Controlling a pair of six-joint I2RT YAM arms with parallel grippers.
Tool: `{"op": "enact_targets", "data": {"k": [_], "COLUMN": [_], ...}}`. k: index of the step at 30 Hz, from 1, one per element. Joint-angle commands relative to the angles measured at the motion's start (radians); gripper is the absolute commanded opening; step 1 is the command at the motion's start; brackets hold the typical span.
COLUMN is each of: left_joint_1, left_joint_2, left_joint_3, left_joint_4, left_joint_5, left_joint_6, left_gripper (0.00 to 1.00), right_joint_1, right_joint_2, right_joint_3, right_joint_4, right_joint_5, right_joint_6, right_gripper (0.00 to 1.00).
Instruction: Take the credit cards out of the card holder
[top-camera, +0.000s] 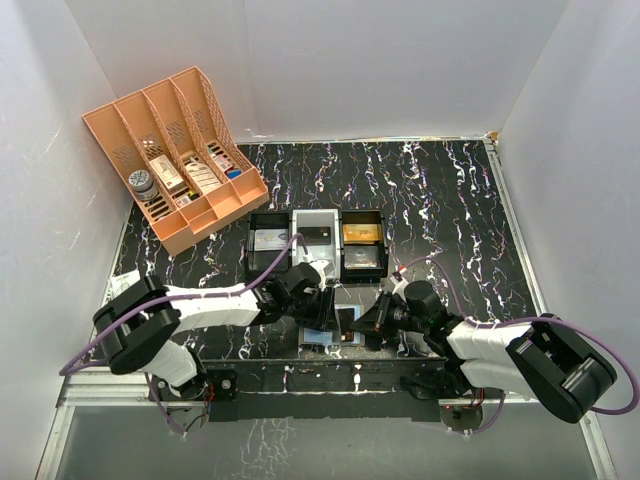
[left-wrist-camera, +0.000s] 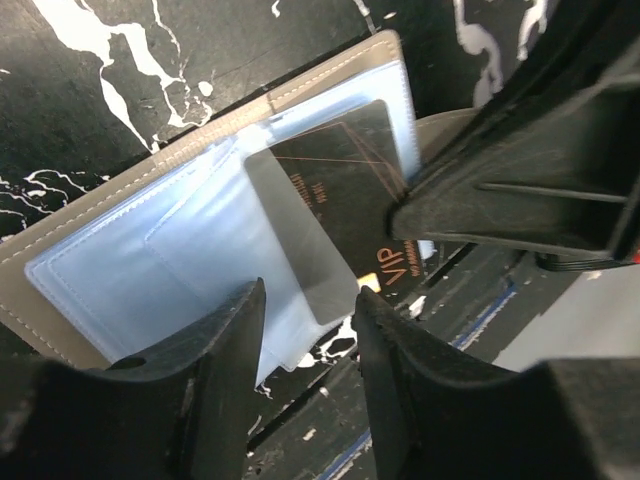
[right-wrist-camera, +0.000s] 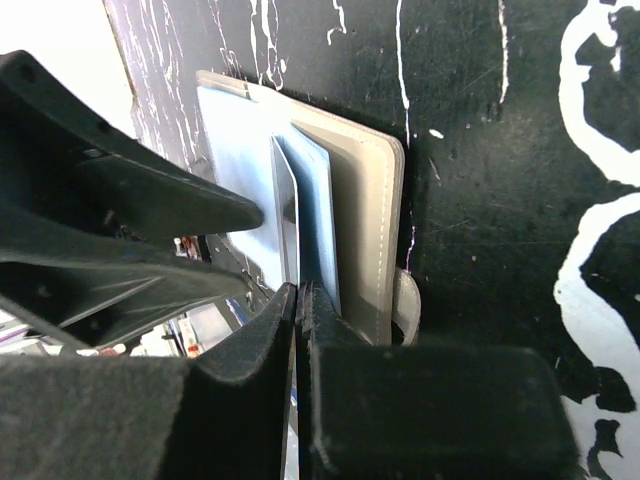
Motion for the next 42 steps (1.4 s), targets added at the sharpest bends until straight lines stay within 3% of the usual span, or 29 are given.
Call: {"op": "enact_targets", "data": {"k": [1, 6, 12, 15, 26, 32, 42], "left_joint_1": [-0.003, -0.004, -0.005, -0.004, -0.004, -0.004, -0.004], "left_joint_2": [0.041, 0.051, 0.109, 0.098, 0.091, 0.076, -0.129], "left_joint_3": [0.040, 0.034, 0.043, 0.023, 0.017, 0.006, -0.044], "left_joint_4": [-0.024, -0.046, -0.164, -0.148, -0.130, -0.135, -0.217], "left_joint_5": [0.031, 0.014, -0.057, -0.061, -0.070, -0.086, -0.231], "left_joint_6": [0.042, 0.055, 0.095, 0.084, 0.063, 0.051, 0.002], "left_gripper": [0.38, 0.33, 0.25, 0.24, 0.24, 0.24, 0.31], "right_joint_1": [-0.003, -0.002, -0.003, -0.003, 0.018, 0.028, 0.028], "right_joint_2": [-0.009, -0.019, -0.044, -0.033, 0.096, 0.111, -0.228], "right_joint_3": [0.009, 0.017, 0.046, 0.067, 0.091, 0.086, 0.142], "right_joint_4": [0.040, 0.031, 0.012, 0.011, 0.098, 0.113, -0.339], "right_joint_5": [0.012, 0.007, -0.005, -0.006, -0.051, -0.056, 0.146], "right_joint_6": [0.003, 0.001, 0.001, -0.001, 0.010, -0.001, -0.073], "right_gripper": [0.00, 0.01, 0.18, 0.21, 0.17, 0.02, 0.00]}}
